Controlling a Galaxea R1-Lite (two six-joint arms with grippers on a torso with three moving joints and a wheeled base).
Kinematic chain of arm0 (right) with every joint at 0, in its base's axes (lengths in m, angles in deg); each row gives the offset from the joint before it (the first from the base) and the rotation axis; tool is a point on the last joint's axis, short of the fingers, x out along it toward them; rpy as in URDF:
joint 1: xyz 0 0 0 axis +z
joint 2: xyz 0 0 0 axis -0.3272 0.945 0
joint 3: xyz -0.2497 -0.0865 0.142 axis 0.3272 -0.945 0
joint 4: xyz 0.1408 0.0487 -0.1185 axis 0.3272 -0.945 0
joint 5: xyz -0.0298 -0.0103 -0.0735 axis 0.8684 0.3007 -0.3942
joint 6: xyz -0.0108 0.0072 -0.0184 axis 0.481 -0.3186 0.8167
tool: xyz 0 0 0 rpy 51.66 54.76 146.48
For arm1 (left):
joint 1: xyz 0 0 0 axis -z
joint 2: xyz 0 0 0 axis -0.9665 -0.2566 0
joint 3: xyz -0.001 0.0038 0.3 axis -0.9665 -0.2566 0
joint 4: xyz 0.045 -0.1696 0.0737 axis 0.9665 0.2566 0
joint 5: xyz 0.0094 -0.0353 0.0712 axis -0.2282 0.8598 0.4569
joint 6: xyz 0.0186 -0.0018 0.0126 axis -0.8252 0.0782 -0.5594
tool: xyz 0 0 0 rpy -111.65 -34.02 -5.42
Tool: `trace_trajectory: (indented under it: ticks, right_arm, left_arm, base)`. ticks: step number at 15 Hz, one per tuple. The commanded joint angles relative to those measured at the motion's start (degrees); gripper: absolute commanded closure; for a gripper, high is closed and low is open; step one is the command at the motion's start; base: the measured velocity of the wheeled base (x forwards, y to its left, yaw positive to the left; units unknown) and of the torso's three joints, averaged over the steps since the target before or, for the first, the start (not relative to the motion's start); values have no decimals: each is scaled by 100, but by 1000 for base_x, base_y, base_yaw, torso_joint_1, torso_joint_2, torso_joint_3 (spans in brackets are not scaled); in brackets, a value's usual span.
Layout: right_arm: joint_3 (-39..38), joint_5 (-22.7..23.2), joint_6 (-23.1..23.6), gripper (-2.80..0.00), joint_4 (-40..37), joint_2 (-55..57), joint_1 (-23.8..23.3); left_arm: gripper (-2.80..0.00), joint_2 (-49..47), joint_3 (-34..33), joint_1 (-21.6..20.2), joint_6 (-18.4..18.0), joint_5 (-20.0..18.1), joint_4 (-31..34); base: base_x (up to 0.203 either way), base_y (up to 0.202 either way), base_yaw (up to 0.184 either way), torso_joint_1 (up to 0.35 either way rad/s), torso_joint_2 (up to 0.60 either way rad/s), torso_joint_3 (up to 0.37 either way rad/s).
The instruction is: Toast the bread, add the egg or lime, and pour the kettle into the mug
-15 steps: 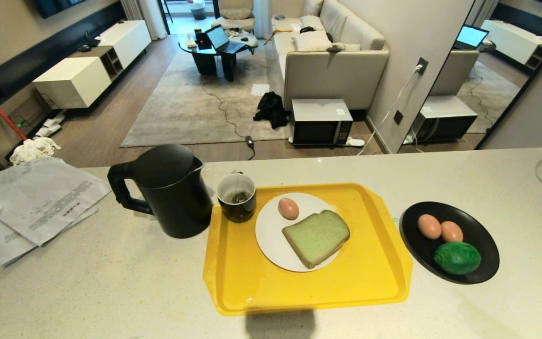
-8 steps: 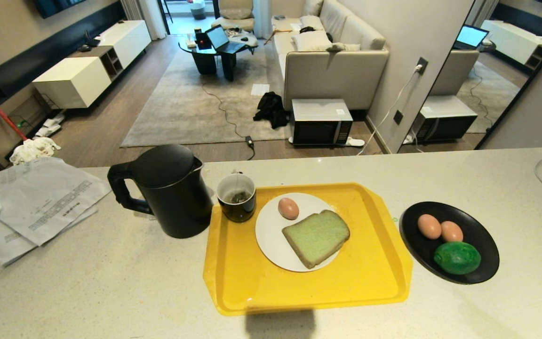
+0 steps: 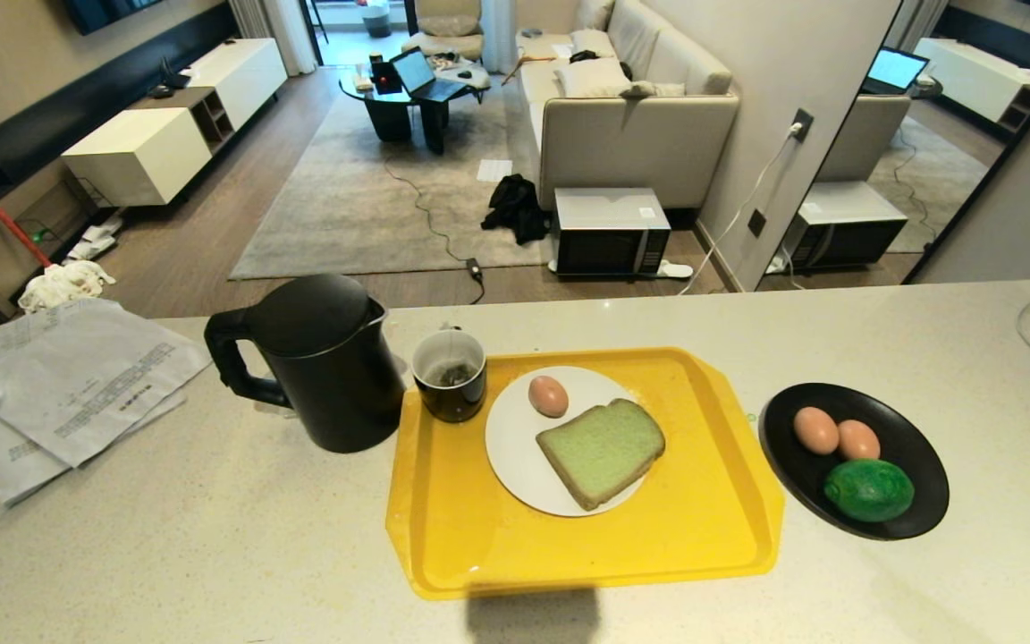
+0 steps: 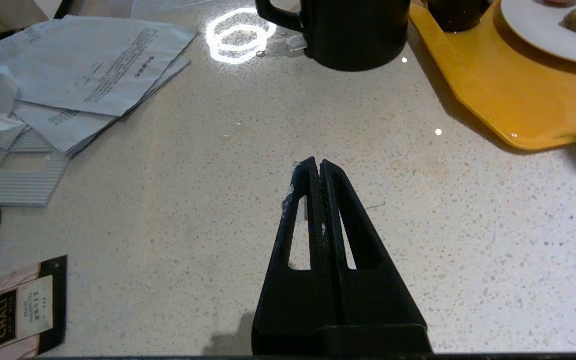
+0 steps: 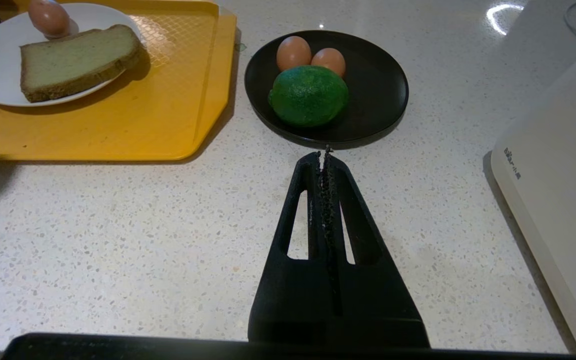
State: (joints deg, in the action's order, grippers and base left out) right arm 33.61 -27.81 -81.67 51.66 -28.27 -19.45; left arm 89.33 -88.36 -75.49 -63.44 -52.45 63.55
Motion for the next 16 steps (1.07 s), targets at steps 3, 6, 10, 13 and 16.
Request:
trace_trajectory:
  ticks: [3, 6, 10, 13, 16]
  right_arm:
    - [0, 0, -2, 0, 5, 2, 0]
    - [0, 0, 0, 0, 5, 2, 0]
    - [0, 0, 7, 0, 5, 2, 0]
    - [0, 0, 3, 0, 5, 2, 0]
    - [0, 0, 7, 0, 5, 2, 0]
  left_arm:
    - [0, 1, -31, 0, 211, 19, -37]
    - [0, 1, -23, -8, 323, 10, -41]
    - [0, 1, -31, -8, 332, 10, -42]
    - [0, 1, -31, -7, 341, 17, -43]
    - [0, 1, -31, 0, 348, 19, -48]
  base:
    - [0, 0, 0, 0, 0, 0]
    - [0, 0, 0, 0, 0, 0]
    - [0, 0, 0, 0, 0, 0]
    - [0, 0, 0, 0, 0, 0]
    - [0, 0, 0, 0, 0, 0]
